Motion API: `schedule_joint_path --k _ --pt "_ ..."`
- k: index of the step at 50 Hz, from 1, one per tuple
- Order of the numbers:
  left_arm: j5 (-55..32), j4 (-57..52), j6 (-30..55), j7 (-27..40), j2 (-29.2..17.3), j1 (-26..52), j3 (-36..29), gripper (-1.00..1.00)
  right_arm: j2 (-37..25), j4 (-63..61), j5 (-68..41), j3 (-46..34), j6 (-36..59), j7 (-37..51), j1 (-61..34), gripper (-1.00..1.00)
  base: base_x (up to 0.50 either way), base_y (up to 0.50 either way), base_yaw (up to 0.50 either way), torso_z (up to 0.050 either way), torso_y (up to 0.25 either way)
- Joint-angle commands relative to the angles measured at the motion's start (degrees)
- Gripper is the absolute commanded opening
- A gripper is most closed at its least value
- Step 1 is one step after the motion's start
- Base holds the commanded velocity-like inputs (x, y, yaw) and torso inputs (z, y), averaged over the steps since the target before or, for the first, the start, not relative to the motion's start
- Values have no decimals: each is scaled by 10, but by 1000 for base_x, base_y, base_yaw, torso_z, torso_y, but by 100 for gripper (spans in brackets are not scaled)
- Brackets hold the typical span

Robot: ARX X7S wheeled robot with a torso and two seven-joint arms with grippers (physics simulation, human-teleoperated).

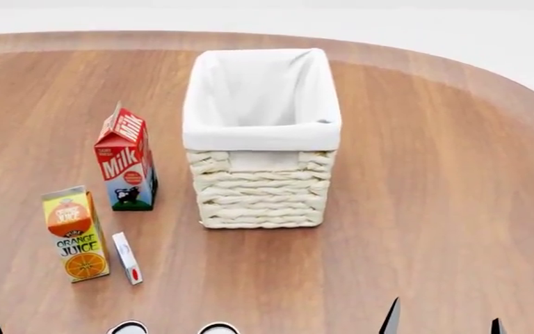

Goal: Pick up the alphabet soup, and put it in the basket.

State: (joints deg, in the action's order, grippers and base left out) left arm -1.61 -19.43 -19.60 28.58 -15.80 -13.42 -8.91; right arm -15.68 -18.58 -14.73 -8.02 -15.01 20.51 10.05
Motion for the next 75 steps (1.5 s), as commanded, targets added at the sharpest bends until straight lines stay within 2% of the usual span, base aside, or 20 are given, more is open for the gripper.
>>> schedule_joint_path --k 1,29,75 --pt "-1 3 -2 2 -2 1 -2 100 -2 1 -2 -3 -3 1 0 100 0 -47 0 0 0" --pt "-2 0 -1 9 -7 1 -7 100 -7 2 7 -10 -3 8 -2 100 35 -33 0 0 0" --pt "-4 6 -9 19 -15 3 -12 100 -16 6 -3 -20 -7 9 -4 100 191 0 0 0 0"
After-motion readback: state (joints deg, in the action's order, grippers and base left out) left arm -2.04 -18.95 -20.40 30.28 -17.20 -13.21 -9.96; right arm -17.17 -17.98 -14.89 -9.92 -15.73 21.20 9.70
